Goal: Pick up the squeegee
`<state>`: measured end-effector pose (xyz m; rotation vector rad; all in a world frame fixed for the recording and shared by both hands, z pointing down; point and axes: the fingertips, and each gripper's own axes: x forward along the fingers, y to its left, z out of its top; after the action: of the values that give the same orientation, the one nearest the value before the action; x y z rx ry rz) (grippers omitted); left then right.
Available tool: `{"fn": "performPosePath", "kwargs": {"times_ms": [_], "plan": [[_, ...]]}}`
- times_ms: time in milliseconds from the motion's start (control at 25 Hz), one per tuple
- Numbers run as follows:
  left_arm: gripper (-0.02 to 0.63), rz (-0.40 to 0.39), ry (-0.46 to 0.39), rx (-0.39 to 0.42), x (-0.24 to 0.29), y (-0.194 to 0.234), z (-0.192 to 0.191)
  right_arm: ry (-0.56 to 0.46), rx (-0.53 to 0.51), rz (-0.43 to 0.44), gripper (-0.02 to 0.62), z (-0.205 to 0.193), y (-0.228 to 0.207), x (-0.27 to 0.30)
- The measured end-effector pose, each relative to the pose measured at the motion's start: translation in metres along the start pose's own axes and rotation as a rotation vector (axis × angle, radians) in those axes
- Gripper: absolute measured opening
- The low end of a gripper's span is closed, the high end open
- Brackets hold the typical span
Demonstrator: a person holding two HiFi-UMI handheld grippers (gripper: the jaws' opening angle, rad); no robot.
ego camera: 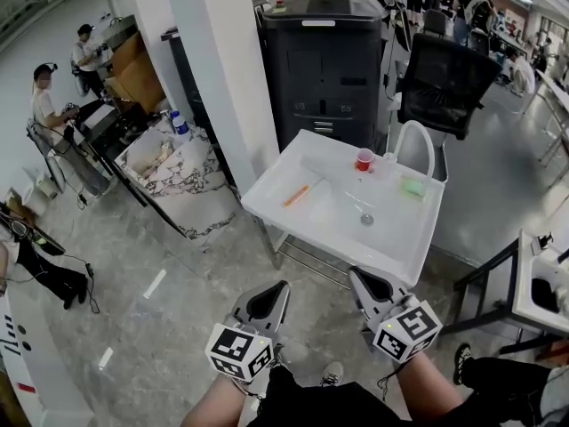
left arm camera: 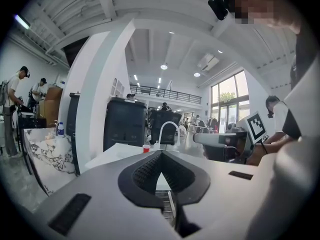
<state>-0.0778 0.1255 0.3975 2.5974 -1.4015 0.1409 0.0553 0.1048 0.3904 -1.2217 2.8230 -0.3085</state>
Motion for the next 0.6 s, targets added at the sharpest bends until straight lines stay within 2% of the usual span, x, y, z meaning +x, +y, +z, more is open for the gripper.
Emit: {"fn": "performPosePath", "kwargs": {"times_ms": [280, 600], "plan": [[0.017, -0.005, 0.0, -0.013, -0.005, 0.042, 0.001, 0.003, 0.004, -0.017, 0.017, -0.003, 0.01, 0.039], [0.017, -0.027, -0.006, -0.022, -0.01, 0.116, 0.009, -0.009, 0.005, -0.062, 0.017, 0.001, 0.026, 0.105]]}}
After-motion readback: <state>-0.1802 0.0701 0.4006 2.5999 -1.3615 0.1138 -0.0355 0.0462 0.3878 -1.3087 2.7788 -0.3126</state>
